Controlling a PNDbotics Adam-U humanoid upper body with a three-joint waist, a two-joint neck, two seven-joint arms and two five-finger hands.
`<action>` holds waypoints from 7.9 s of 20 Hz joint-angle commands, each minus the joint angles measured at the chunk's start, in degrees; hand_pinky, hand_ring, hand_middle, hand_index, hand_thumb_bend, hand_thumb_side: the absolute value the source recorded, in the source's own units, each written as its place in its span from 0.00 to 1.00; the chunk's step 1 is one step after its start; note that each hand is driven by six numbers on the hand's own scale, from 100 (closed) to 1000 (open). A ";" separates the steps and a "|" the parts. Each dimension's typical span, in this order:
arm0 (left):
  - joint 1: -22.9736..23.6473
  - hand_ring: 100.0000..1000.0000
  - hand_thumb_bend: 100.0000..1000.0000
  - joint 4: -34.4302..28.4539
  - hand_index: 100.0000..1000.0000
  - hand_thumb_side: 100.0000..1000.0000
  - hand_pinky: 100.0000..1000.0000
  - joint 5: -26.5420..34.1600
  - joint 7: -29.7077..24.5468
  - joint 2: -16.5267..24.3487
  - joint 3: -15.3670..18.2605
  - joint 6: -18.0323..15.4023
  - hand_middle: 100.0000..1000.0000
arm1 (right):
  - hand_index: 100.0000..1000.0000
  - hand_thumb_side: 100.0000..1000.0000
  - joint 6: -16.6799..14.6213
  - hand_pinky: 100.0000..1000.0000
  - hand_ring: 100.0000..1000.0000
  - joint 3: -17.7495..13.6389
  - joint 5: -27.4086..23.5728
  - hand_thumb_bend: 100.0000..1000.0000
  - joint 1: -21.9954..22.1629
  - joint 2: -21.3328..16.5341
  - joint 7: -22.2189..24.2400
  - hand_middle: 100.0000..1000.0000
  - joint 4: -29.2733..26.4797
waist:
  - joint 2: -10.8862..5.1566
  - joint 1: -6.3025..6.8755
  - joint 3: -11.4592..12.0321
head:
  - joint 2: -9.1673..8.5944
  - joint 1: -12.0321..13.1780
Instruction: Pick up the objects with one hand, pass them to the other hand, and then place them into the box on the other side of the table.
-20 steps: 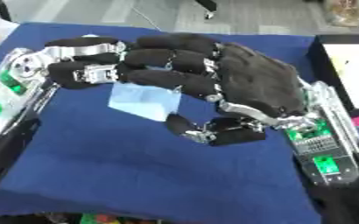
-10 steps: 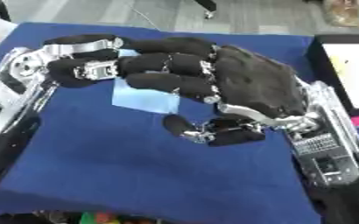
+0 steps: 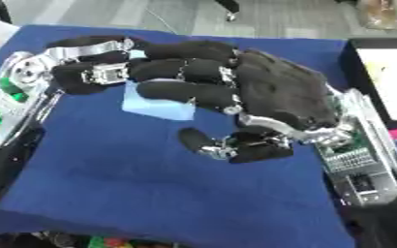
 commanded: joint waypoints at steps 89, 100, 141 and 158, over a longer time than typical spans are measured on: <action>-1.24 0.50 0.29 -2.93 0.70 1.00 0.77 15.62 3.96 -2.96 1.42 4.82 0.41 | 0.94 0.00 8.00 0.52 0.51 -1.34 3.20 0.00 0.34 -1.18 -24.58 0.54 -0.65 | -0.89 0.08 -0.24 | -0.21 -1.50; -1.28 0.51 0.34 -2.64 0.71 1.00 0.77 17.14 5.15 -3.45 2.09 5.23 0.43 | 0.94 0.00 7.33 0.52 0.51 -1.43 2.98 0.00 0.08 -1.19 -24.81 0.55 -0.42 | -0.97 0.12 -0.25 | -0.44 -1.61; -1.98 0.48 0.15 -3.71 0.71 1.00 0.77 10.69 -4.05 -3.42 -0.71 2.40 0.39 | 1.00 0.00 -4.55 0.63 0.66 0.01 2.66 0.00 -1.48 -0.34 -14.26 0.70 1.82 | -1.24 -0.15 0.20 | -1.46 -3.89; -1.79 0.50 0.28 -3.92 0.71 1.00 0.80 16.54 -9.84 -3.10 -0.88 -3.51 0.40 | 0.99 0.01 3.13 0.71 0.67 -0.50 -11.90 0.00 -1.45 0.50 -5.15 0.57 3.49 | -1.20 -0.07 0.13 | -1.60 -3.95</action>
